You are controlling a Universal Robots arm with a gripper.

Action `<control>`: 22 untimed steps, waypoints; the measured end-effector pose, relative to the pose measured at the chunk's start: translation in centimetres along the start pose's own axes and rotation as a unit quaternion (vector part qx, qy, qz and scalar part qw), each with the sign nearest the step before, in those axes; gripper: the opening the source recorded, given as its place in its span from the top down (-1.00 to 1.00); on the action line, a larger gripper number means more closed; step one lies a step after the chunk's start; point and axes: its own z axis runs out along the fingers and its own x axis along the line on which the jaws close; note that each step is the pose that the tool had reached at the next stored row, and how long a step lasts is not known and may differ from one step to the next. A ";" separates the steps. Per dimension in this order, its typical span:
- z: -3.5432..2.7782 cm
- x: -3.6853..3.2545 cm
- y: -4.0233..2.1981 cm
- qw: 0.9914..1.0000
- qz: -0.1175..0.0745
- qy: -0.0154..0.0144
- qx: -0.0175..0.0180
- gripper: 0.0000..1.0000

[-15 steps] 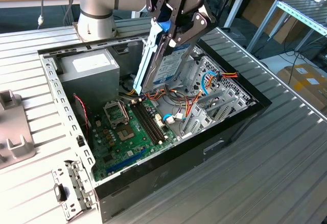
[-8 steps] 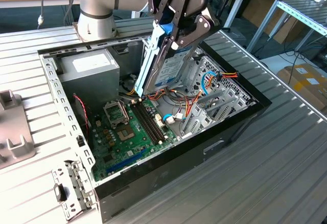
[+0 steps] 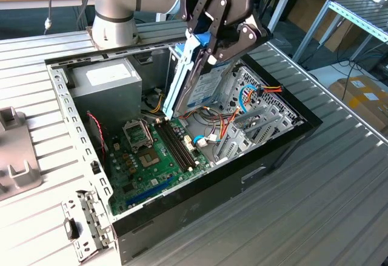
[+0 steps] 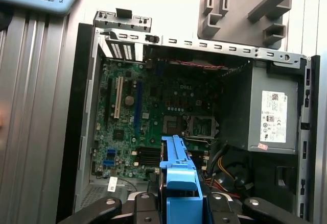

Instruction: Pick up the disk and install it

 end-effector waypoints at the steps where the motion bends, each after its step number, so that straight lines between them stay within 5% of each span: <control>1: -0.01 0.17 0.02 1.000 0.000 0.000 0.000 0.25; 22: -0.08 1.91 0.19 1.000 0.000 0.000 0.000 0.25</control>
